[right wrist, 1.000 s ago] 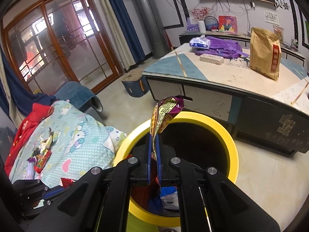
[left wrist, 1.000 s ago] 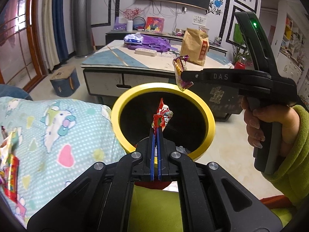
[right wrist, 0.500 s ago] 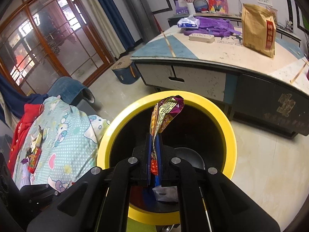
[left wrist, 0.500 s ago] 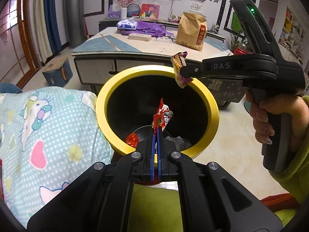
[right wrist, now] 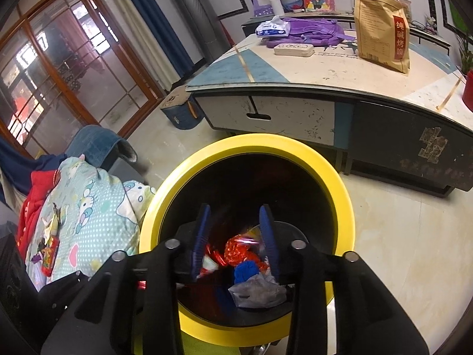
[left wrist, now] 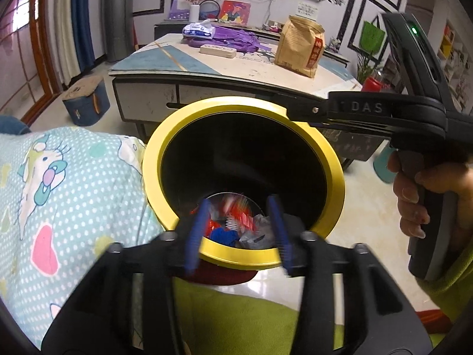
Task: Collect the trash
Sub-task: 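Move both open tools back over the wrappers on the bed, then grasp the green snack packet with the left tool while the right tool grasps the candy tube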
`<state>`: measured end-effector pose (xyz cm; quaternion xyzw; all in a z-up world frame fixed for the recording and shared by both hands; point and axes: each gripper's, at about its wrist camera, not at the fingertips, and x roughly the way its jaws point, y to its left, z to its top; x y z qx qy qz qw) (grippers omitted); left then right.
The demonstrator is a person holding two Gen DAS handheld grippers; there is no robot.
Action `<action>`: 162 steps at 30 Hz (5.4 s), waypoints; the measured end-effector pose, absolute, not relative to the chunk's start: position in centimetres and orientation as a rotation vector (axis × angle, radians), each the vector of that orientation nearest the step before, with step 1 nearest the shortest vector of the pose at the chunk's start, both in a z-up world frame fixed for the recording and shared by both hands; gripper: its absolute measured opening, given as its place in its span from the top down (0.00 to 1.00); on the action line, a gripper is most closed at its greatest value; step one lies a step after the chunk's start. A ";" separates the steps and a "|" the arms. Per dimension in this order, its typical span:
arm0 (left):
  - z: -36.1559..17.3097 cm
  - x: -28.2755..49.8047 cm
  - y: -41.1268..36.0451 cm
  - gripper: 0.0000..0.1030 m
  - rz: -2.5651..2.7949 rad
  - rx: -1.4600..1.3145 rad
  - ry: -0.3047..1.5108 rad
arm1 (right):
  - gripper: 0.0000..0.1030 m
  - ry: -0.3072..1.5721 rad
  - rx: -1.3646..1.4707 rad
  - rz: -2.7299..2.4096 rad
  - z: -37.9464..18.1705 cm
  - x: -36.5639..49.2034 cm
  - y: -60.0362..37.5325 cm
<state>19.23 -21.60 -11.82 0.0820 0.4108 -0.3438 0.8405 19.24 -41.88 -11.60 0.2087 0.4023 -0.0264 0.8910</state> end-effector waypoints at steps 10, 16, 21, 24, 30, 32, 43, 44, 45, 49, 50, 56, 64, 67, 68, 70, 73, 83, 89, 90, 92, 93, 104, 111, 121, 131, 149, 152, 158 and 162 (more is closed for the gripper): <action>-9.5 18.9 -18.6 0.11 -0.632 0.089 0.836 | 0.39 0.755 0.441 -0.067 -9.3 18.5 -41.6; -7.7 18.5 -16.7 0.11 -0.580 0.055 0.801 | 0.35 0.693 0.387 -0.055 -7.3 17.8 -40.3; -6.1 17.9 -15.0 0.11 -0.534 0.038 0.756 | 0.31 0.655 0.346 -0.030 -6.0 17.3 -38.9; -5.2 17.6 -13.9 0.11 -0.510 0.021 0.735 | 0.27 0.637 0.325 -0.018 -5.3 17.0 -38.1; -3.8 16.8 -12.0 0.11 -0.458 0.012 0.690 | 0.27 0.615 0.300 0.011 -4.3 16.4 -36.5; -3.4 16.5 -11.4 0.11 -0.442 0.010 0.676 | 0.27 0.608 0.290 0.019 -3.9 16.3 -36.0; -1.8 15.0 -8.6 0.11 -0.361 0.007 0.610 | 0.27 0.596 0.244 0.070 -2.9 15.7 -33.2; -1.6 14.9 -8.2 0.10 -0.350 0.007 0.603 | 0.27 0.596 0.241 0.076 -2.9 15.7 -33.0; -1.5 14.8 -8.0 0.10 -0.345 0.006 0.599 | 0.27 0.594 0.238 0.082 -2.8 15.6 -32.7; -1.0 14.5 -6.7 0.11 -0.308 0.002 0.577 | 0.27 0.590 0.220 0.106 -2.6 15.2 -31.5; -0.9 14.4 -6.3 0.11 -0.297 0.002 0.571 | 0.27 0.588 0.215 0.116 -2.5 15.2 -31.1; -0.4 14.3 -4.1 0.10 -0.243 -0.019 0.550 | 0.27 0.570 0.191 0.152 -2.1 14.5 -29.1; -0.2 14.4 -1.0 0.11 -0.186 -0.067 0.536 | 0.27 0.552 0.158 0.204 -1.7 13.9 -26.3; 0.0 14.4 0.1 0.11 -0.164 -0.080 0.525 | 0.27 0.561 0.142 0.227 -1.7 13.9 -24.9; 0.0 14.4 0.4 0.11 -0.159 -0.084 0.523 | 0.27 0.563 0.138 0.233 -1.7 13.9 -24.5; 0.0 14.3 1.0 0.11 -0.145 -0.092 0.519 | 0.27 0.569 0.124 0.248 -1.8 13.8 -23.6; 0.0 14.4 2.1 0.11 -0.120 -0.103 0.518 | 0.27 0.578 0.113 0.267 -1.9 14.0 -22.6; -0.5 14.8 5.5 0.11 -0.032 -0.132 0.513 | 0.27 0.606 0.074 0.326 -2.5 14.3 -18.9; -0.9 15.1 7.9 0.11 0.016 -0.163 0.521 | 0.27 0.630 0.055 0.371 -3.3 14.9 -15.7; -1.0 15.1 8.3 0.11 0.027 -0.168 0.524 | 0.27 0.635 0.053 0.377 -3.4 15.0 -15.3; -1.3 15.3 9.5 0.11 0.052 -0.189 0.532 | 0.27 0.651 0.043 0.393 -3.9 15.4 -14.0; -1.5 15.4 9.9 0.11 0.062 -0.198 0.537 | 0.27 0.658 0.038 0.397 -4.1 15.6 -13.5; -4.0 16.1 14.9 0.16 0.126 -0.323 0.601 | 0.27 0.774 0.019 0.462 -7.1 19.1 -7.9; -5.8 17.1 16.3 0.31 0.081 -0.405 0.655 | 0.34 0.856 0.028 0.483 -8.9 21.7 -5.5; -8.6 18.6 17.9 0.42 -0.004 -0.593 0.723 | 0.42 0.944 0.117 0.498 -10.6 24.3 -4.1; -10.2 18.9 18.3 0.69 -0.059 -0.689 0.765 | 0.50 0.974 0.159 0.550 -11.5 24.2 -2.8; -9.0 17.9 18.0 0.97 -0.125 -0.714 0.728 | 0.64 0.942 0.276 0.597 -9.8 21.7 -7.0; -8.0 17.4 18.2 0.98 -0.109 -0.702 0.687 | 0.65 0.916 0.244 0.607 -9.3 21.0 -7.0; -5.4 16.3 17.9 0.98 -0.084 -0.627 0.596 | 0.67 0.876 0.238 0.599 -8.6 20.2 -7.9; -3.8 16.0 16.9 0.98 -0.091 -0.564 0.567 | 0.69 0.852 0.240 0.573 -8.0 20.0 -8.9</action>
